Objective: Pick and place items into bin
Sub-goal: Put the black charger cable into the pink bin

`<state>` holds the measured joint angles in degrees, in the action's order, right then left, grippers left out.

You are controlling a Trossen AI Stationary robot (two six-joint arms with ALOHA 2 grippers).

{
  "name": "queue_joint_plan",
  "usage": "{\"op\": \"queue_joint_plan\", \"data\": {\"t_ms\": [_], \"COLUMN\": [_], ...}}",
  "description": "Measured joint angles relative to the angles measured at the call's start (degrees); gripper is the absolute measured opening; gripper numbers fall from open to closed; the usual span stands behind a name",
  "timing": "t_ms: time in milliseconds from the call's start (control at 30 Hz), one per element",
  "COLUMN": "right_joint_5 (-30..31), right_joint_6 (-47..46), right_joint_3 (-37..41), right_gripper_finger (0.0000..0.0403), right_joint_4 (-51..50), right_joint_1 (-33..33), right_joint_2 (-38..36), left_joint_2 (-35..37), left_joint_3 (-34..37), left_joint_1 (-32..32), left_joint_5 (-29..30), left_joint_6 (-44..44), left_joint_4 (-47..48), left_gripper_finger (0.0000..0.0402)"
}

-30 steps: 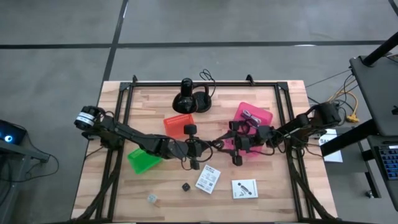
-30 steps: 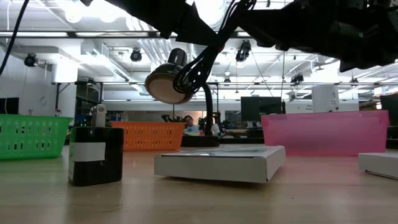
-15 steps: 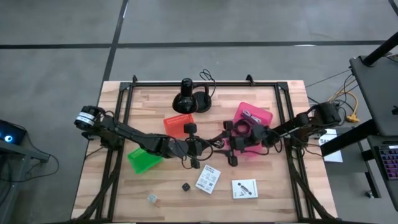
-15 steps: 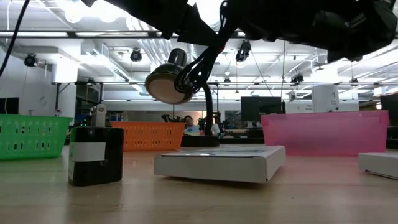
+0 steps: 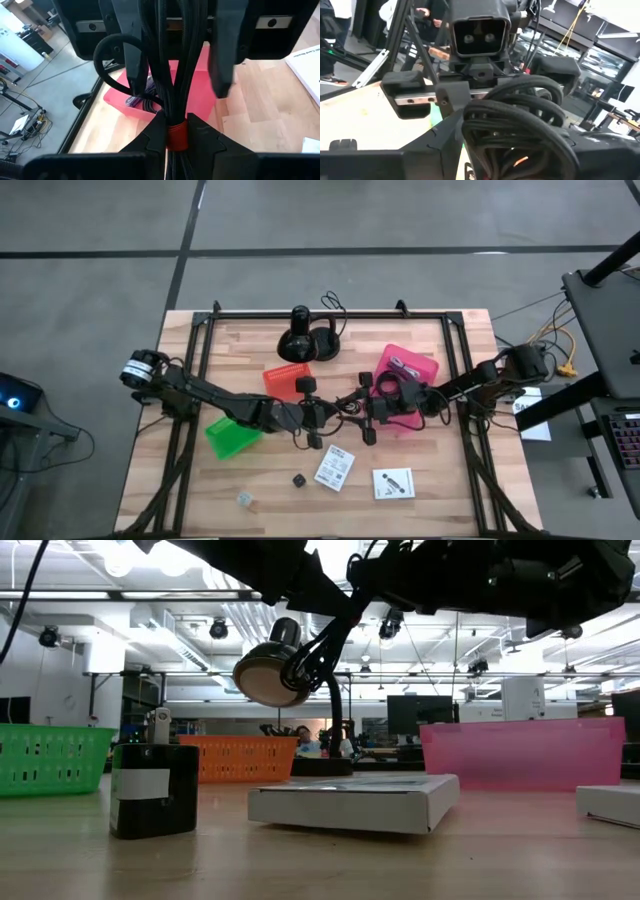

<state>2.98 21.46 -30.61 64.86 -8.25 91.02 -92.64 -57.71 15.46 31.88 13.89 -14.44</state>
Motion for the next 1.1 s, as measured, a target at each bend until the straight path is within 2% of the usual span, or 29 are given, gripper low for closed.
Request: {"op": "queue_joint_plan", "data": {"t_ms": [267,433,667,933,1100], "right_joint_5": [0.2,0.2,3.9,5.3,12.6], "right_joint_6": [0.4,1.7,1.7,1.7,3.9], "right_joint_3": [0.0,0.1,0.3,1.5,3.0], "right_gripper_finger": [0.0082,0.0022,0.0021,0.002,0.0019], "right_joint_4": [0.0,0.0,-0.2,-0.2,-0.2], "right_joint_1": [0.0,0.0,0.0,0.0,0.1], "right_joint_2": [-0.2,-0.2,-0.2,-0.7,-1.8], "left_joint_2": [0.0,0.0,0.0,0.0,0.0], "left_joint_3": [0.0,0.0,0.0,0.0,0.0], "left_joint_1": [0.0,0.0,0.0,0.0,0.1], "left_joint_5": [-0.1,-0.1,0.2,0.1,-0.3], "left_joint_6": [0.0,0.0,0.0,0.0,0.0], "left_joint_4": [0.0,0.0,-0.1,0.1,0.5], "left_gripper_finger": [0.0036,0.006,0.0073,0.0076,0.0077]}}
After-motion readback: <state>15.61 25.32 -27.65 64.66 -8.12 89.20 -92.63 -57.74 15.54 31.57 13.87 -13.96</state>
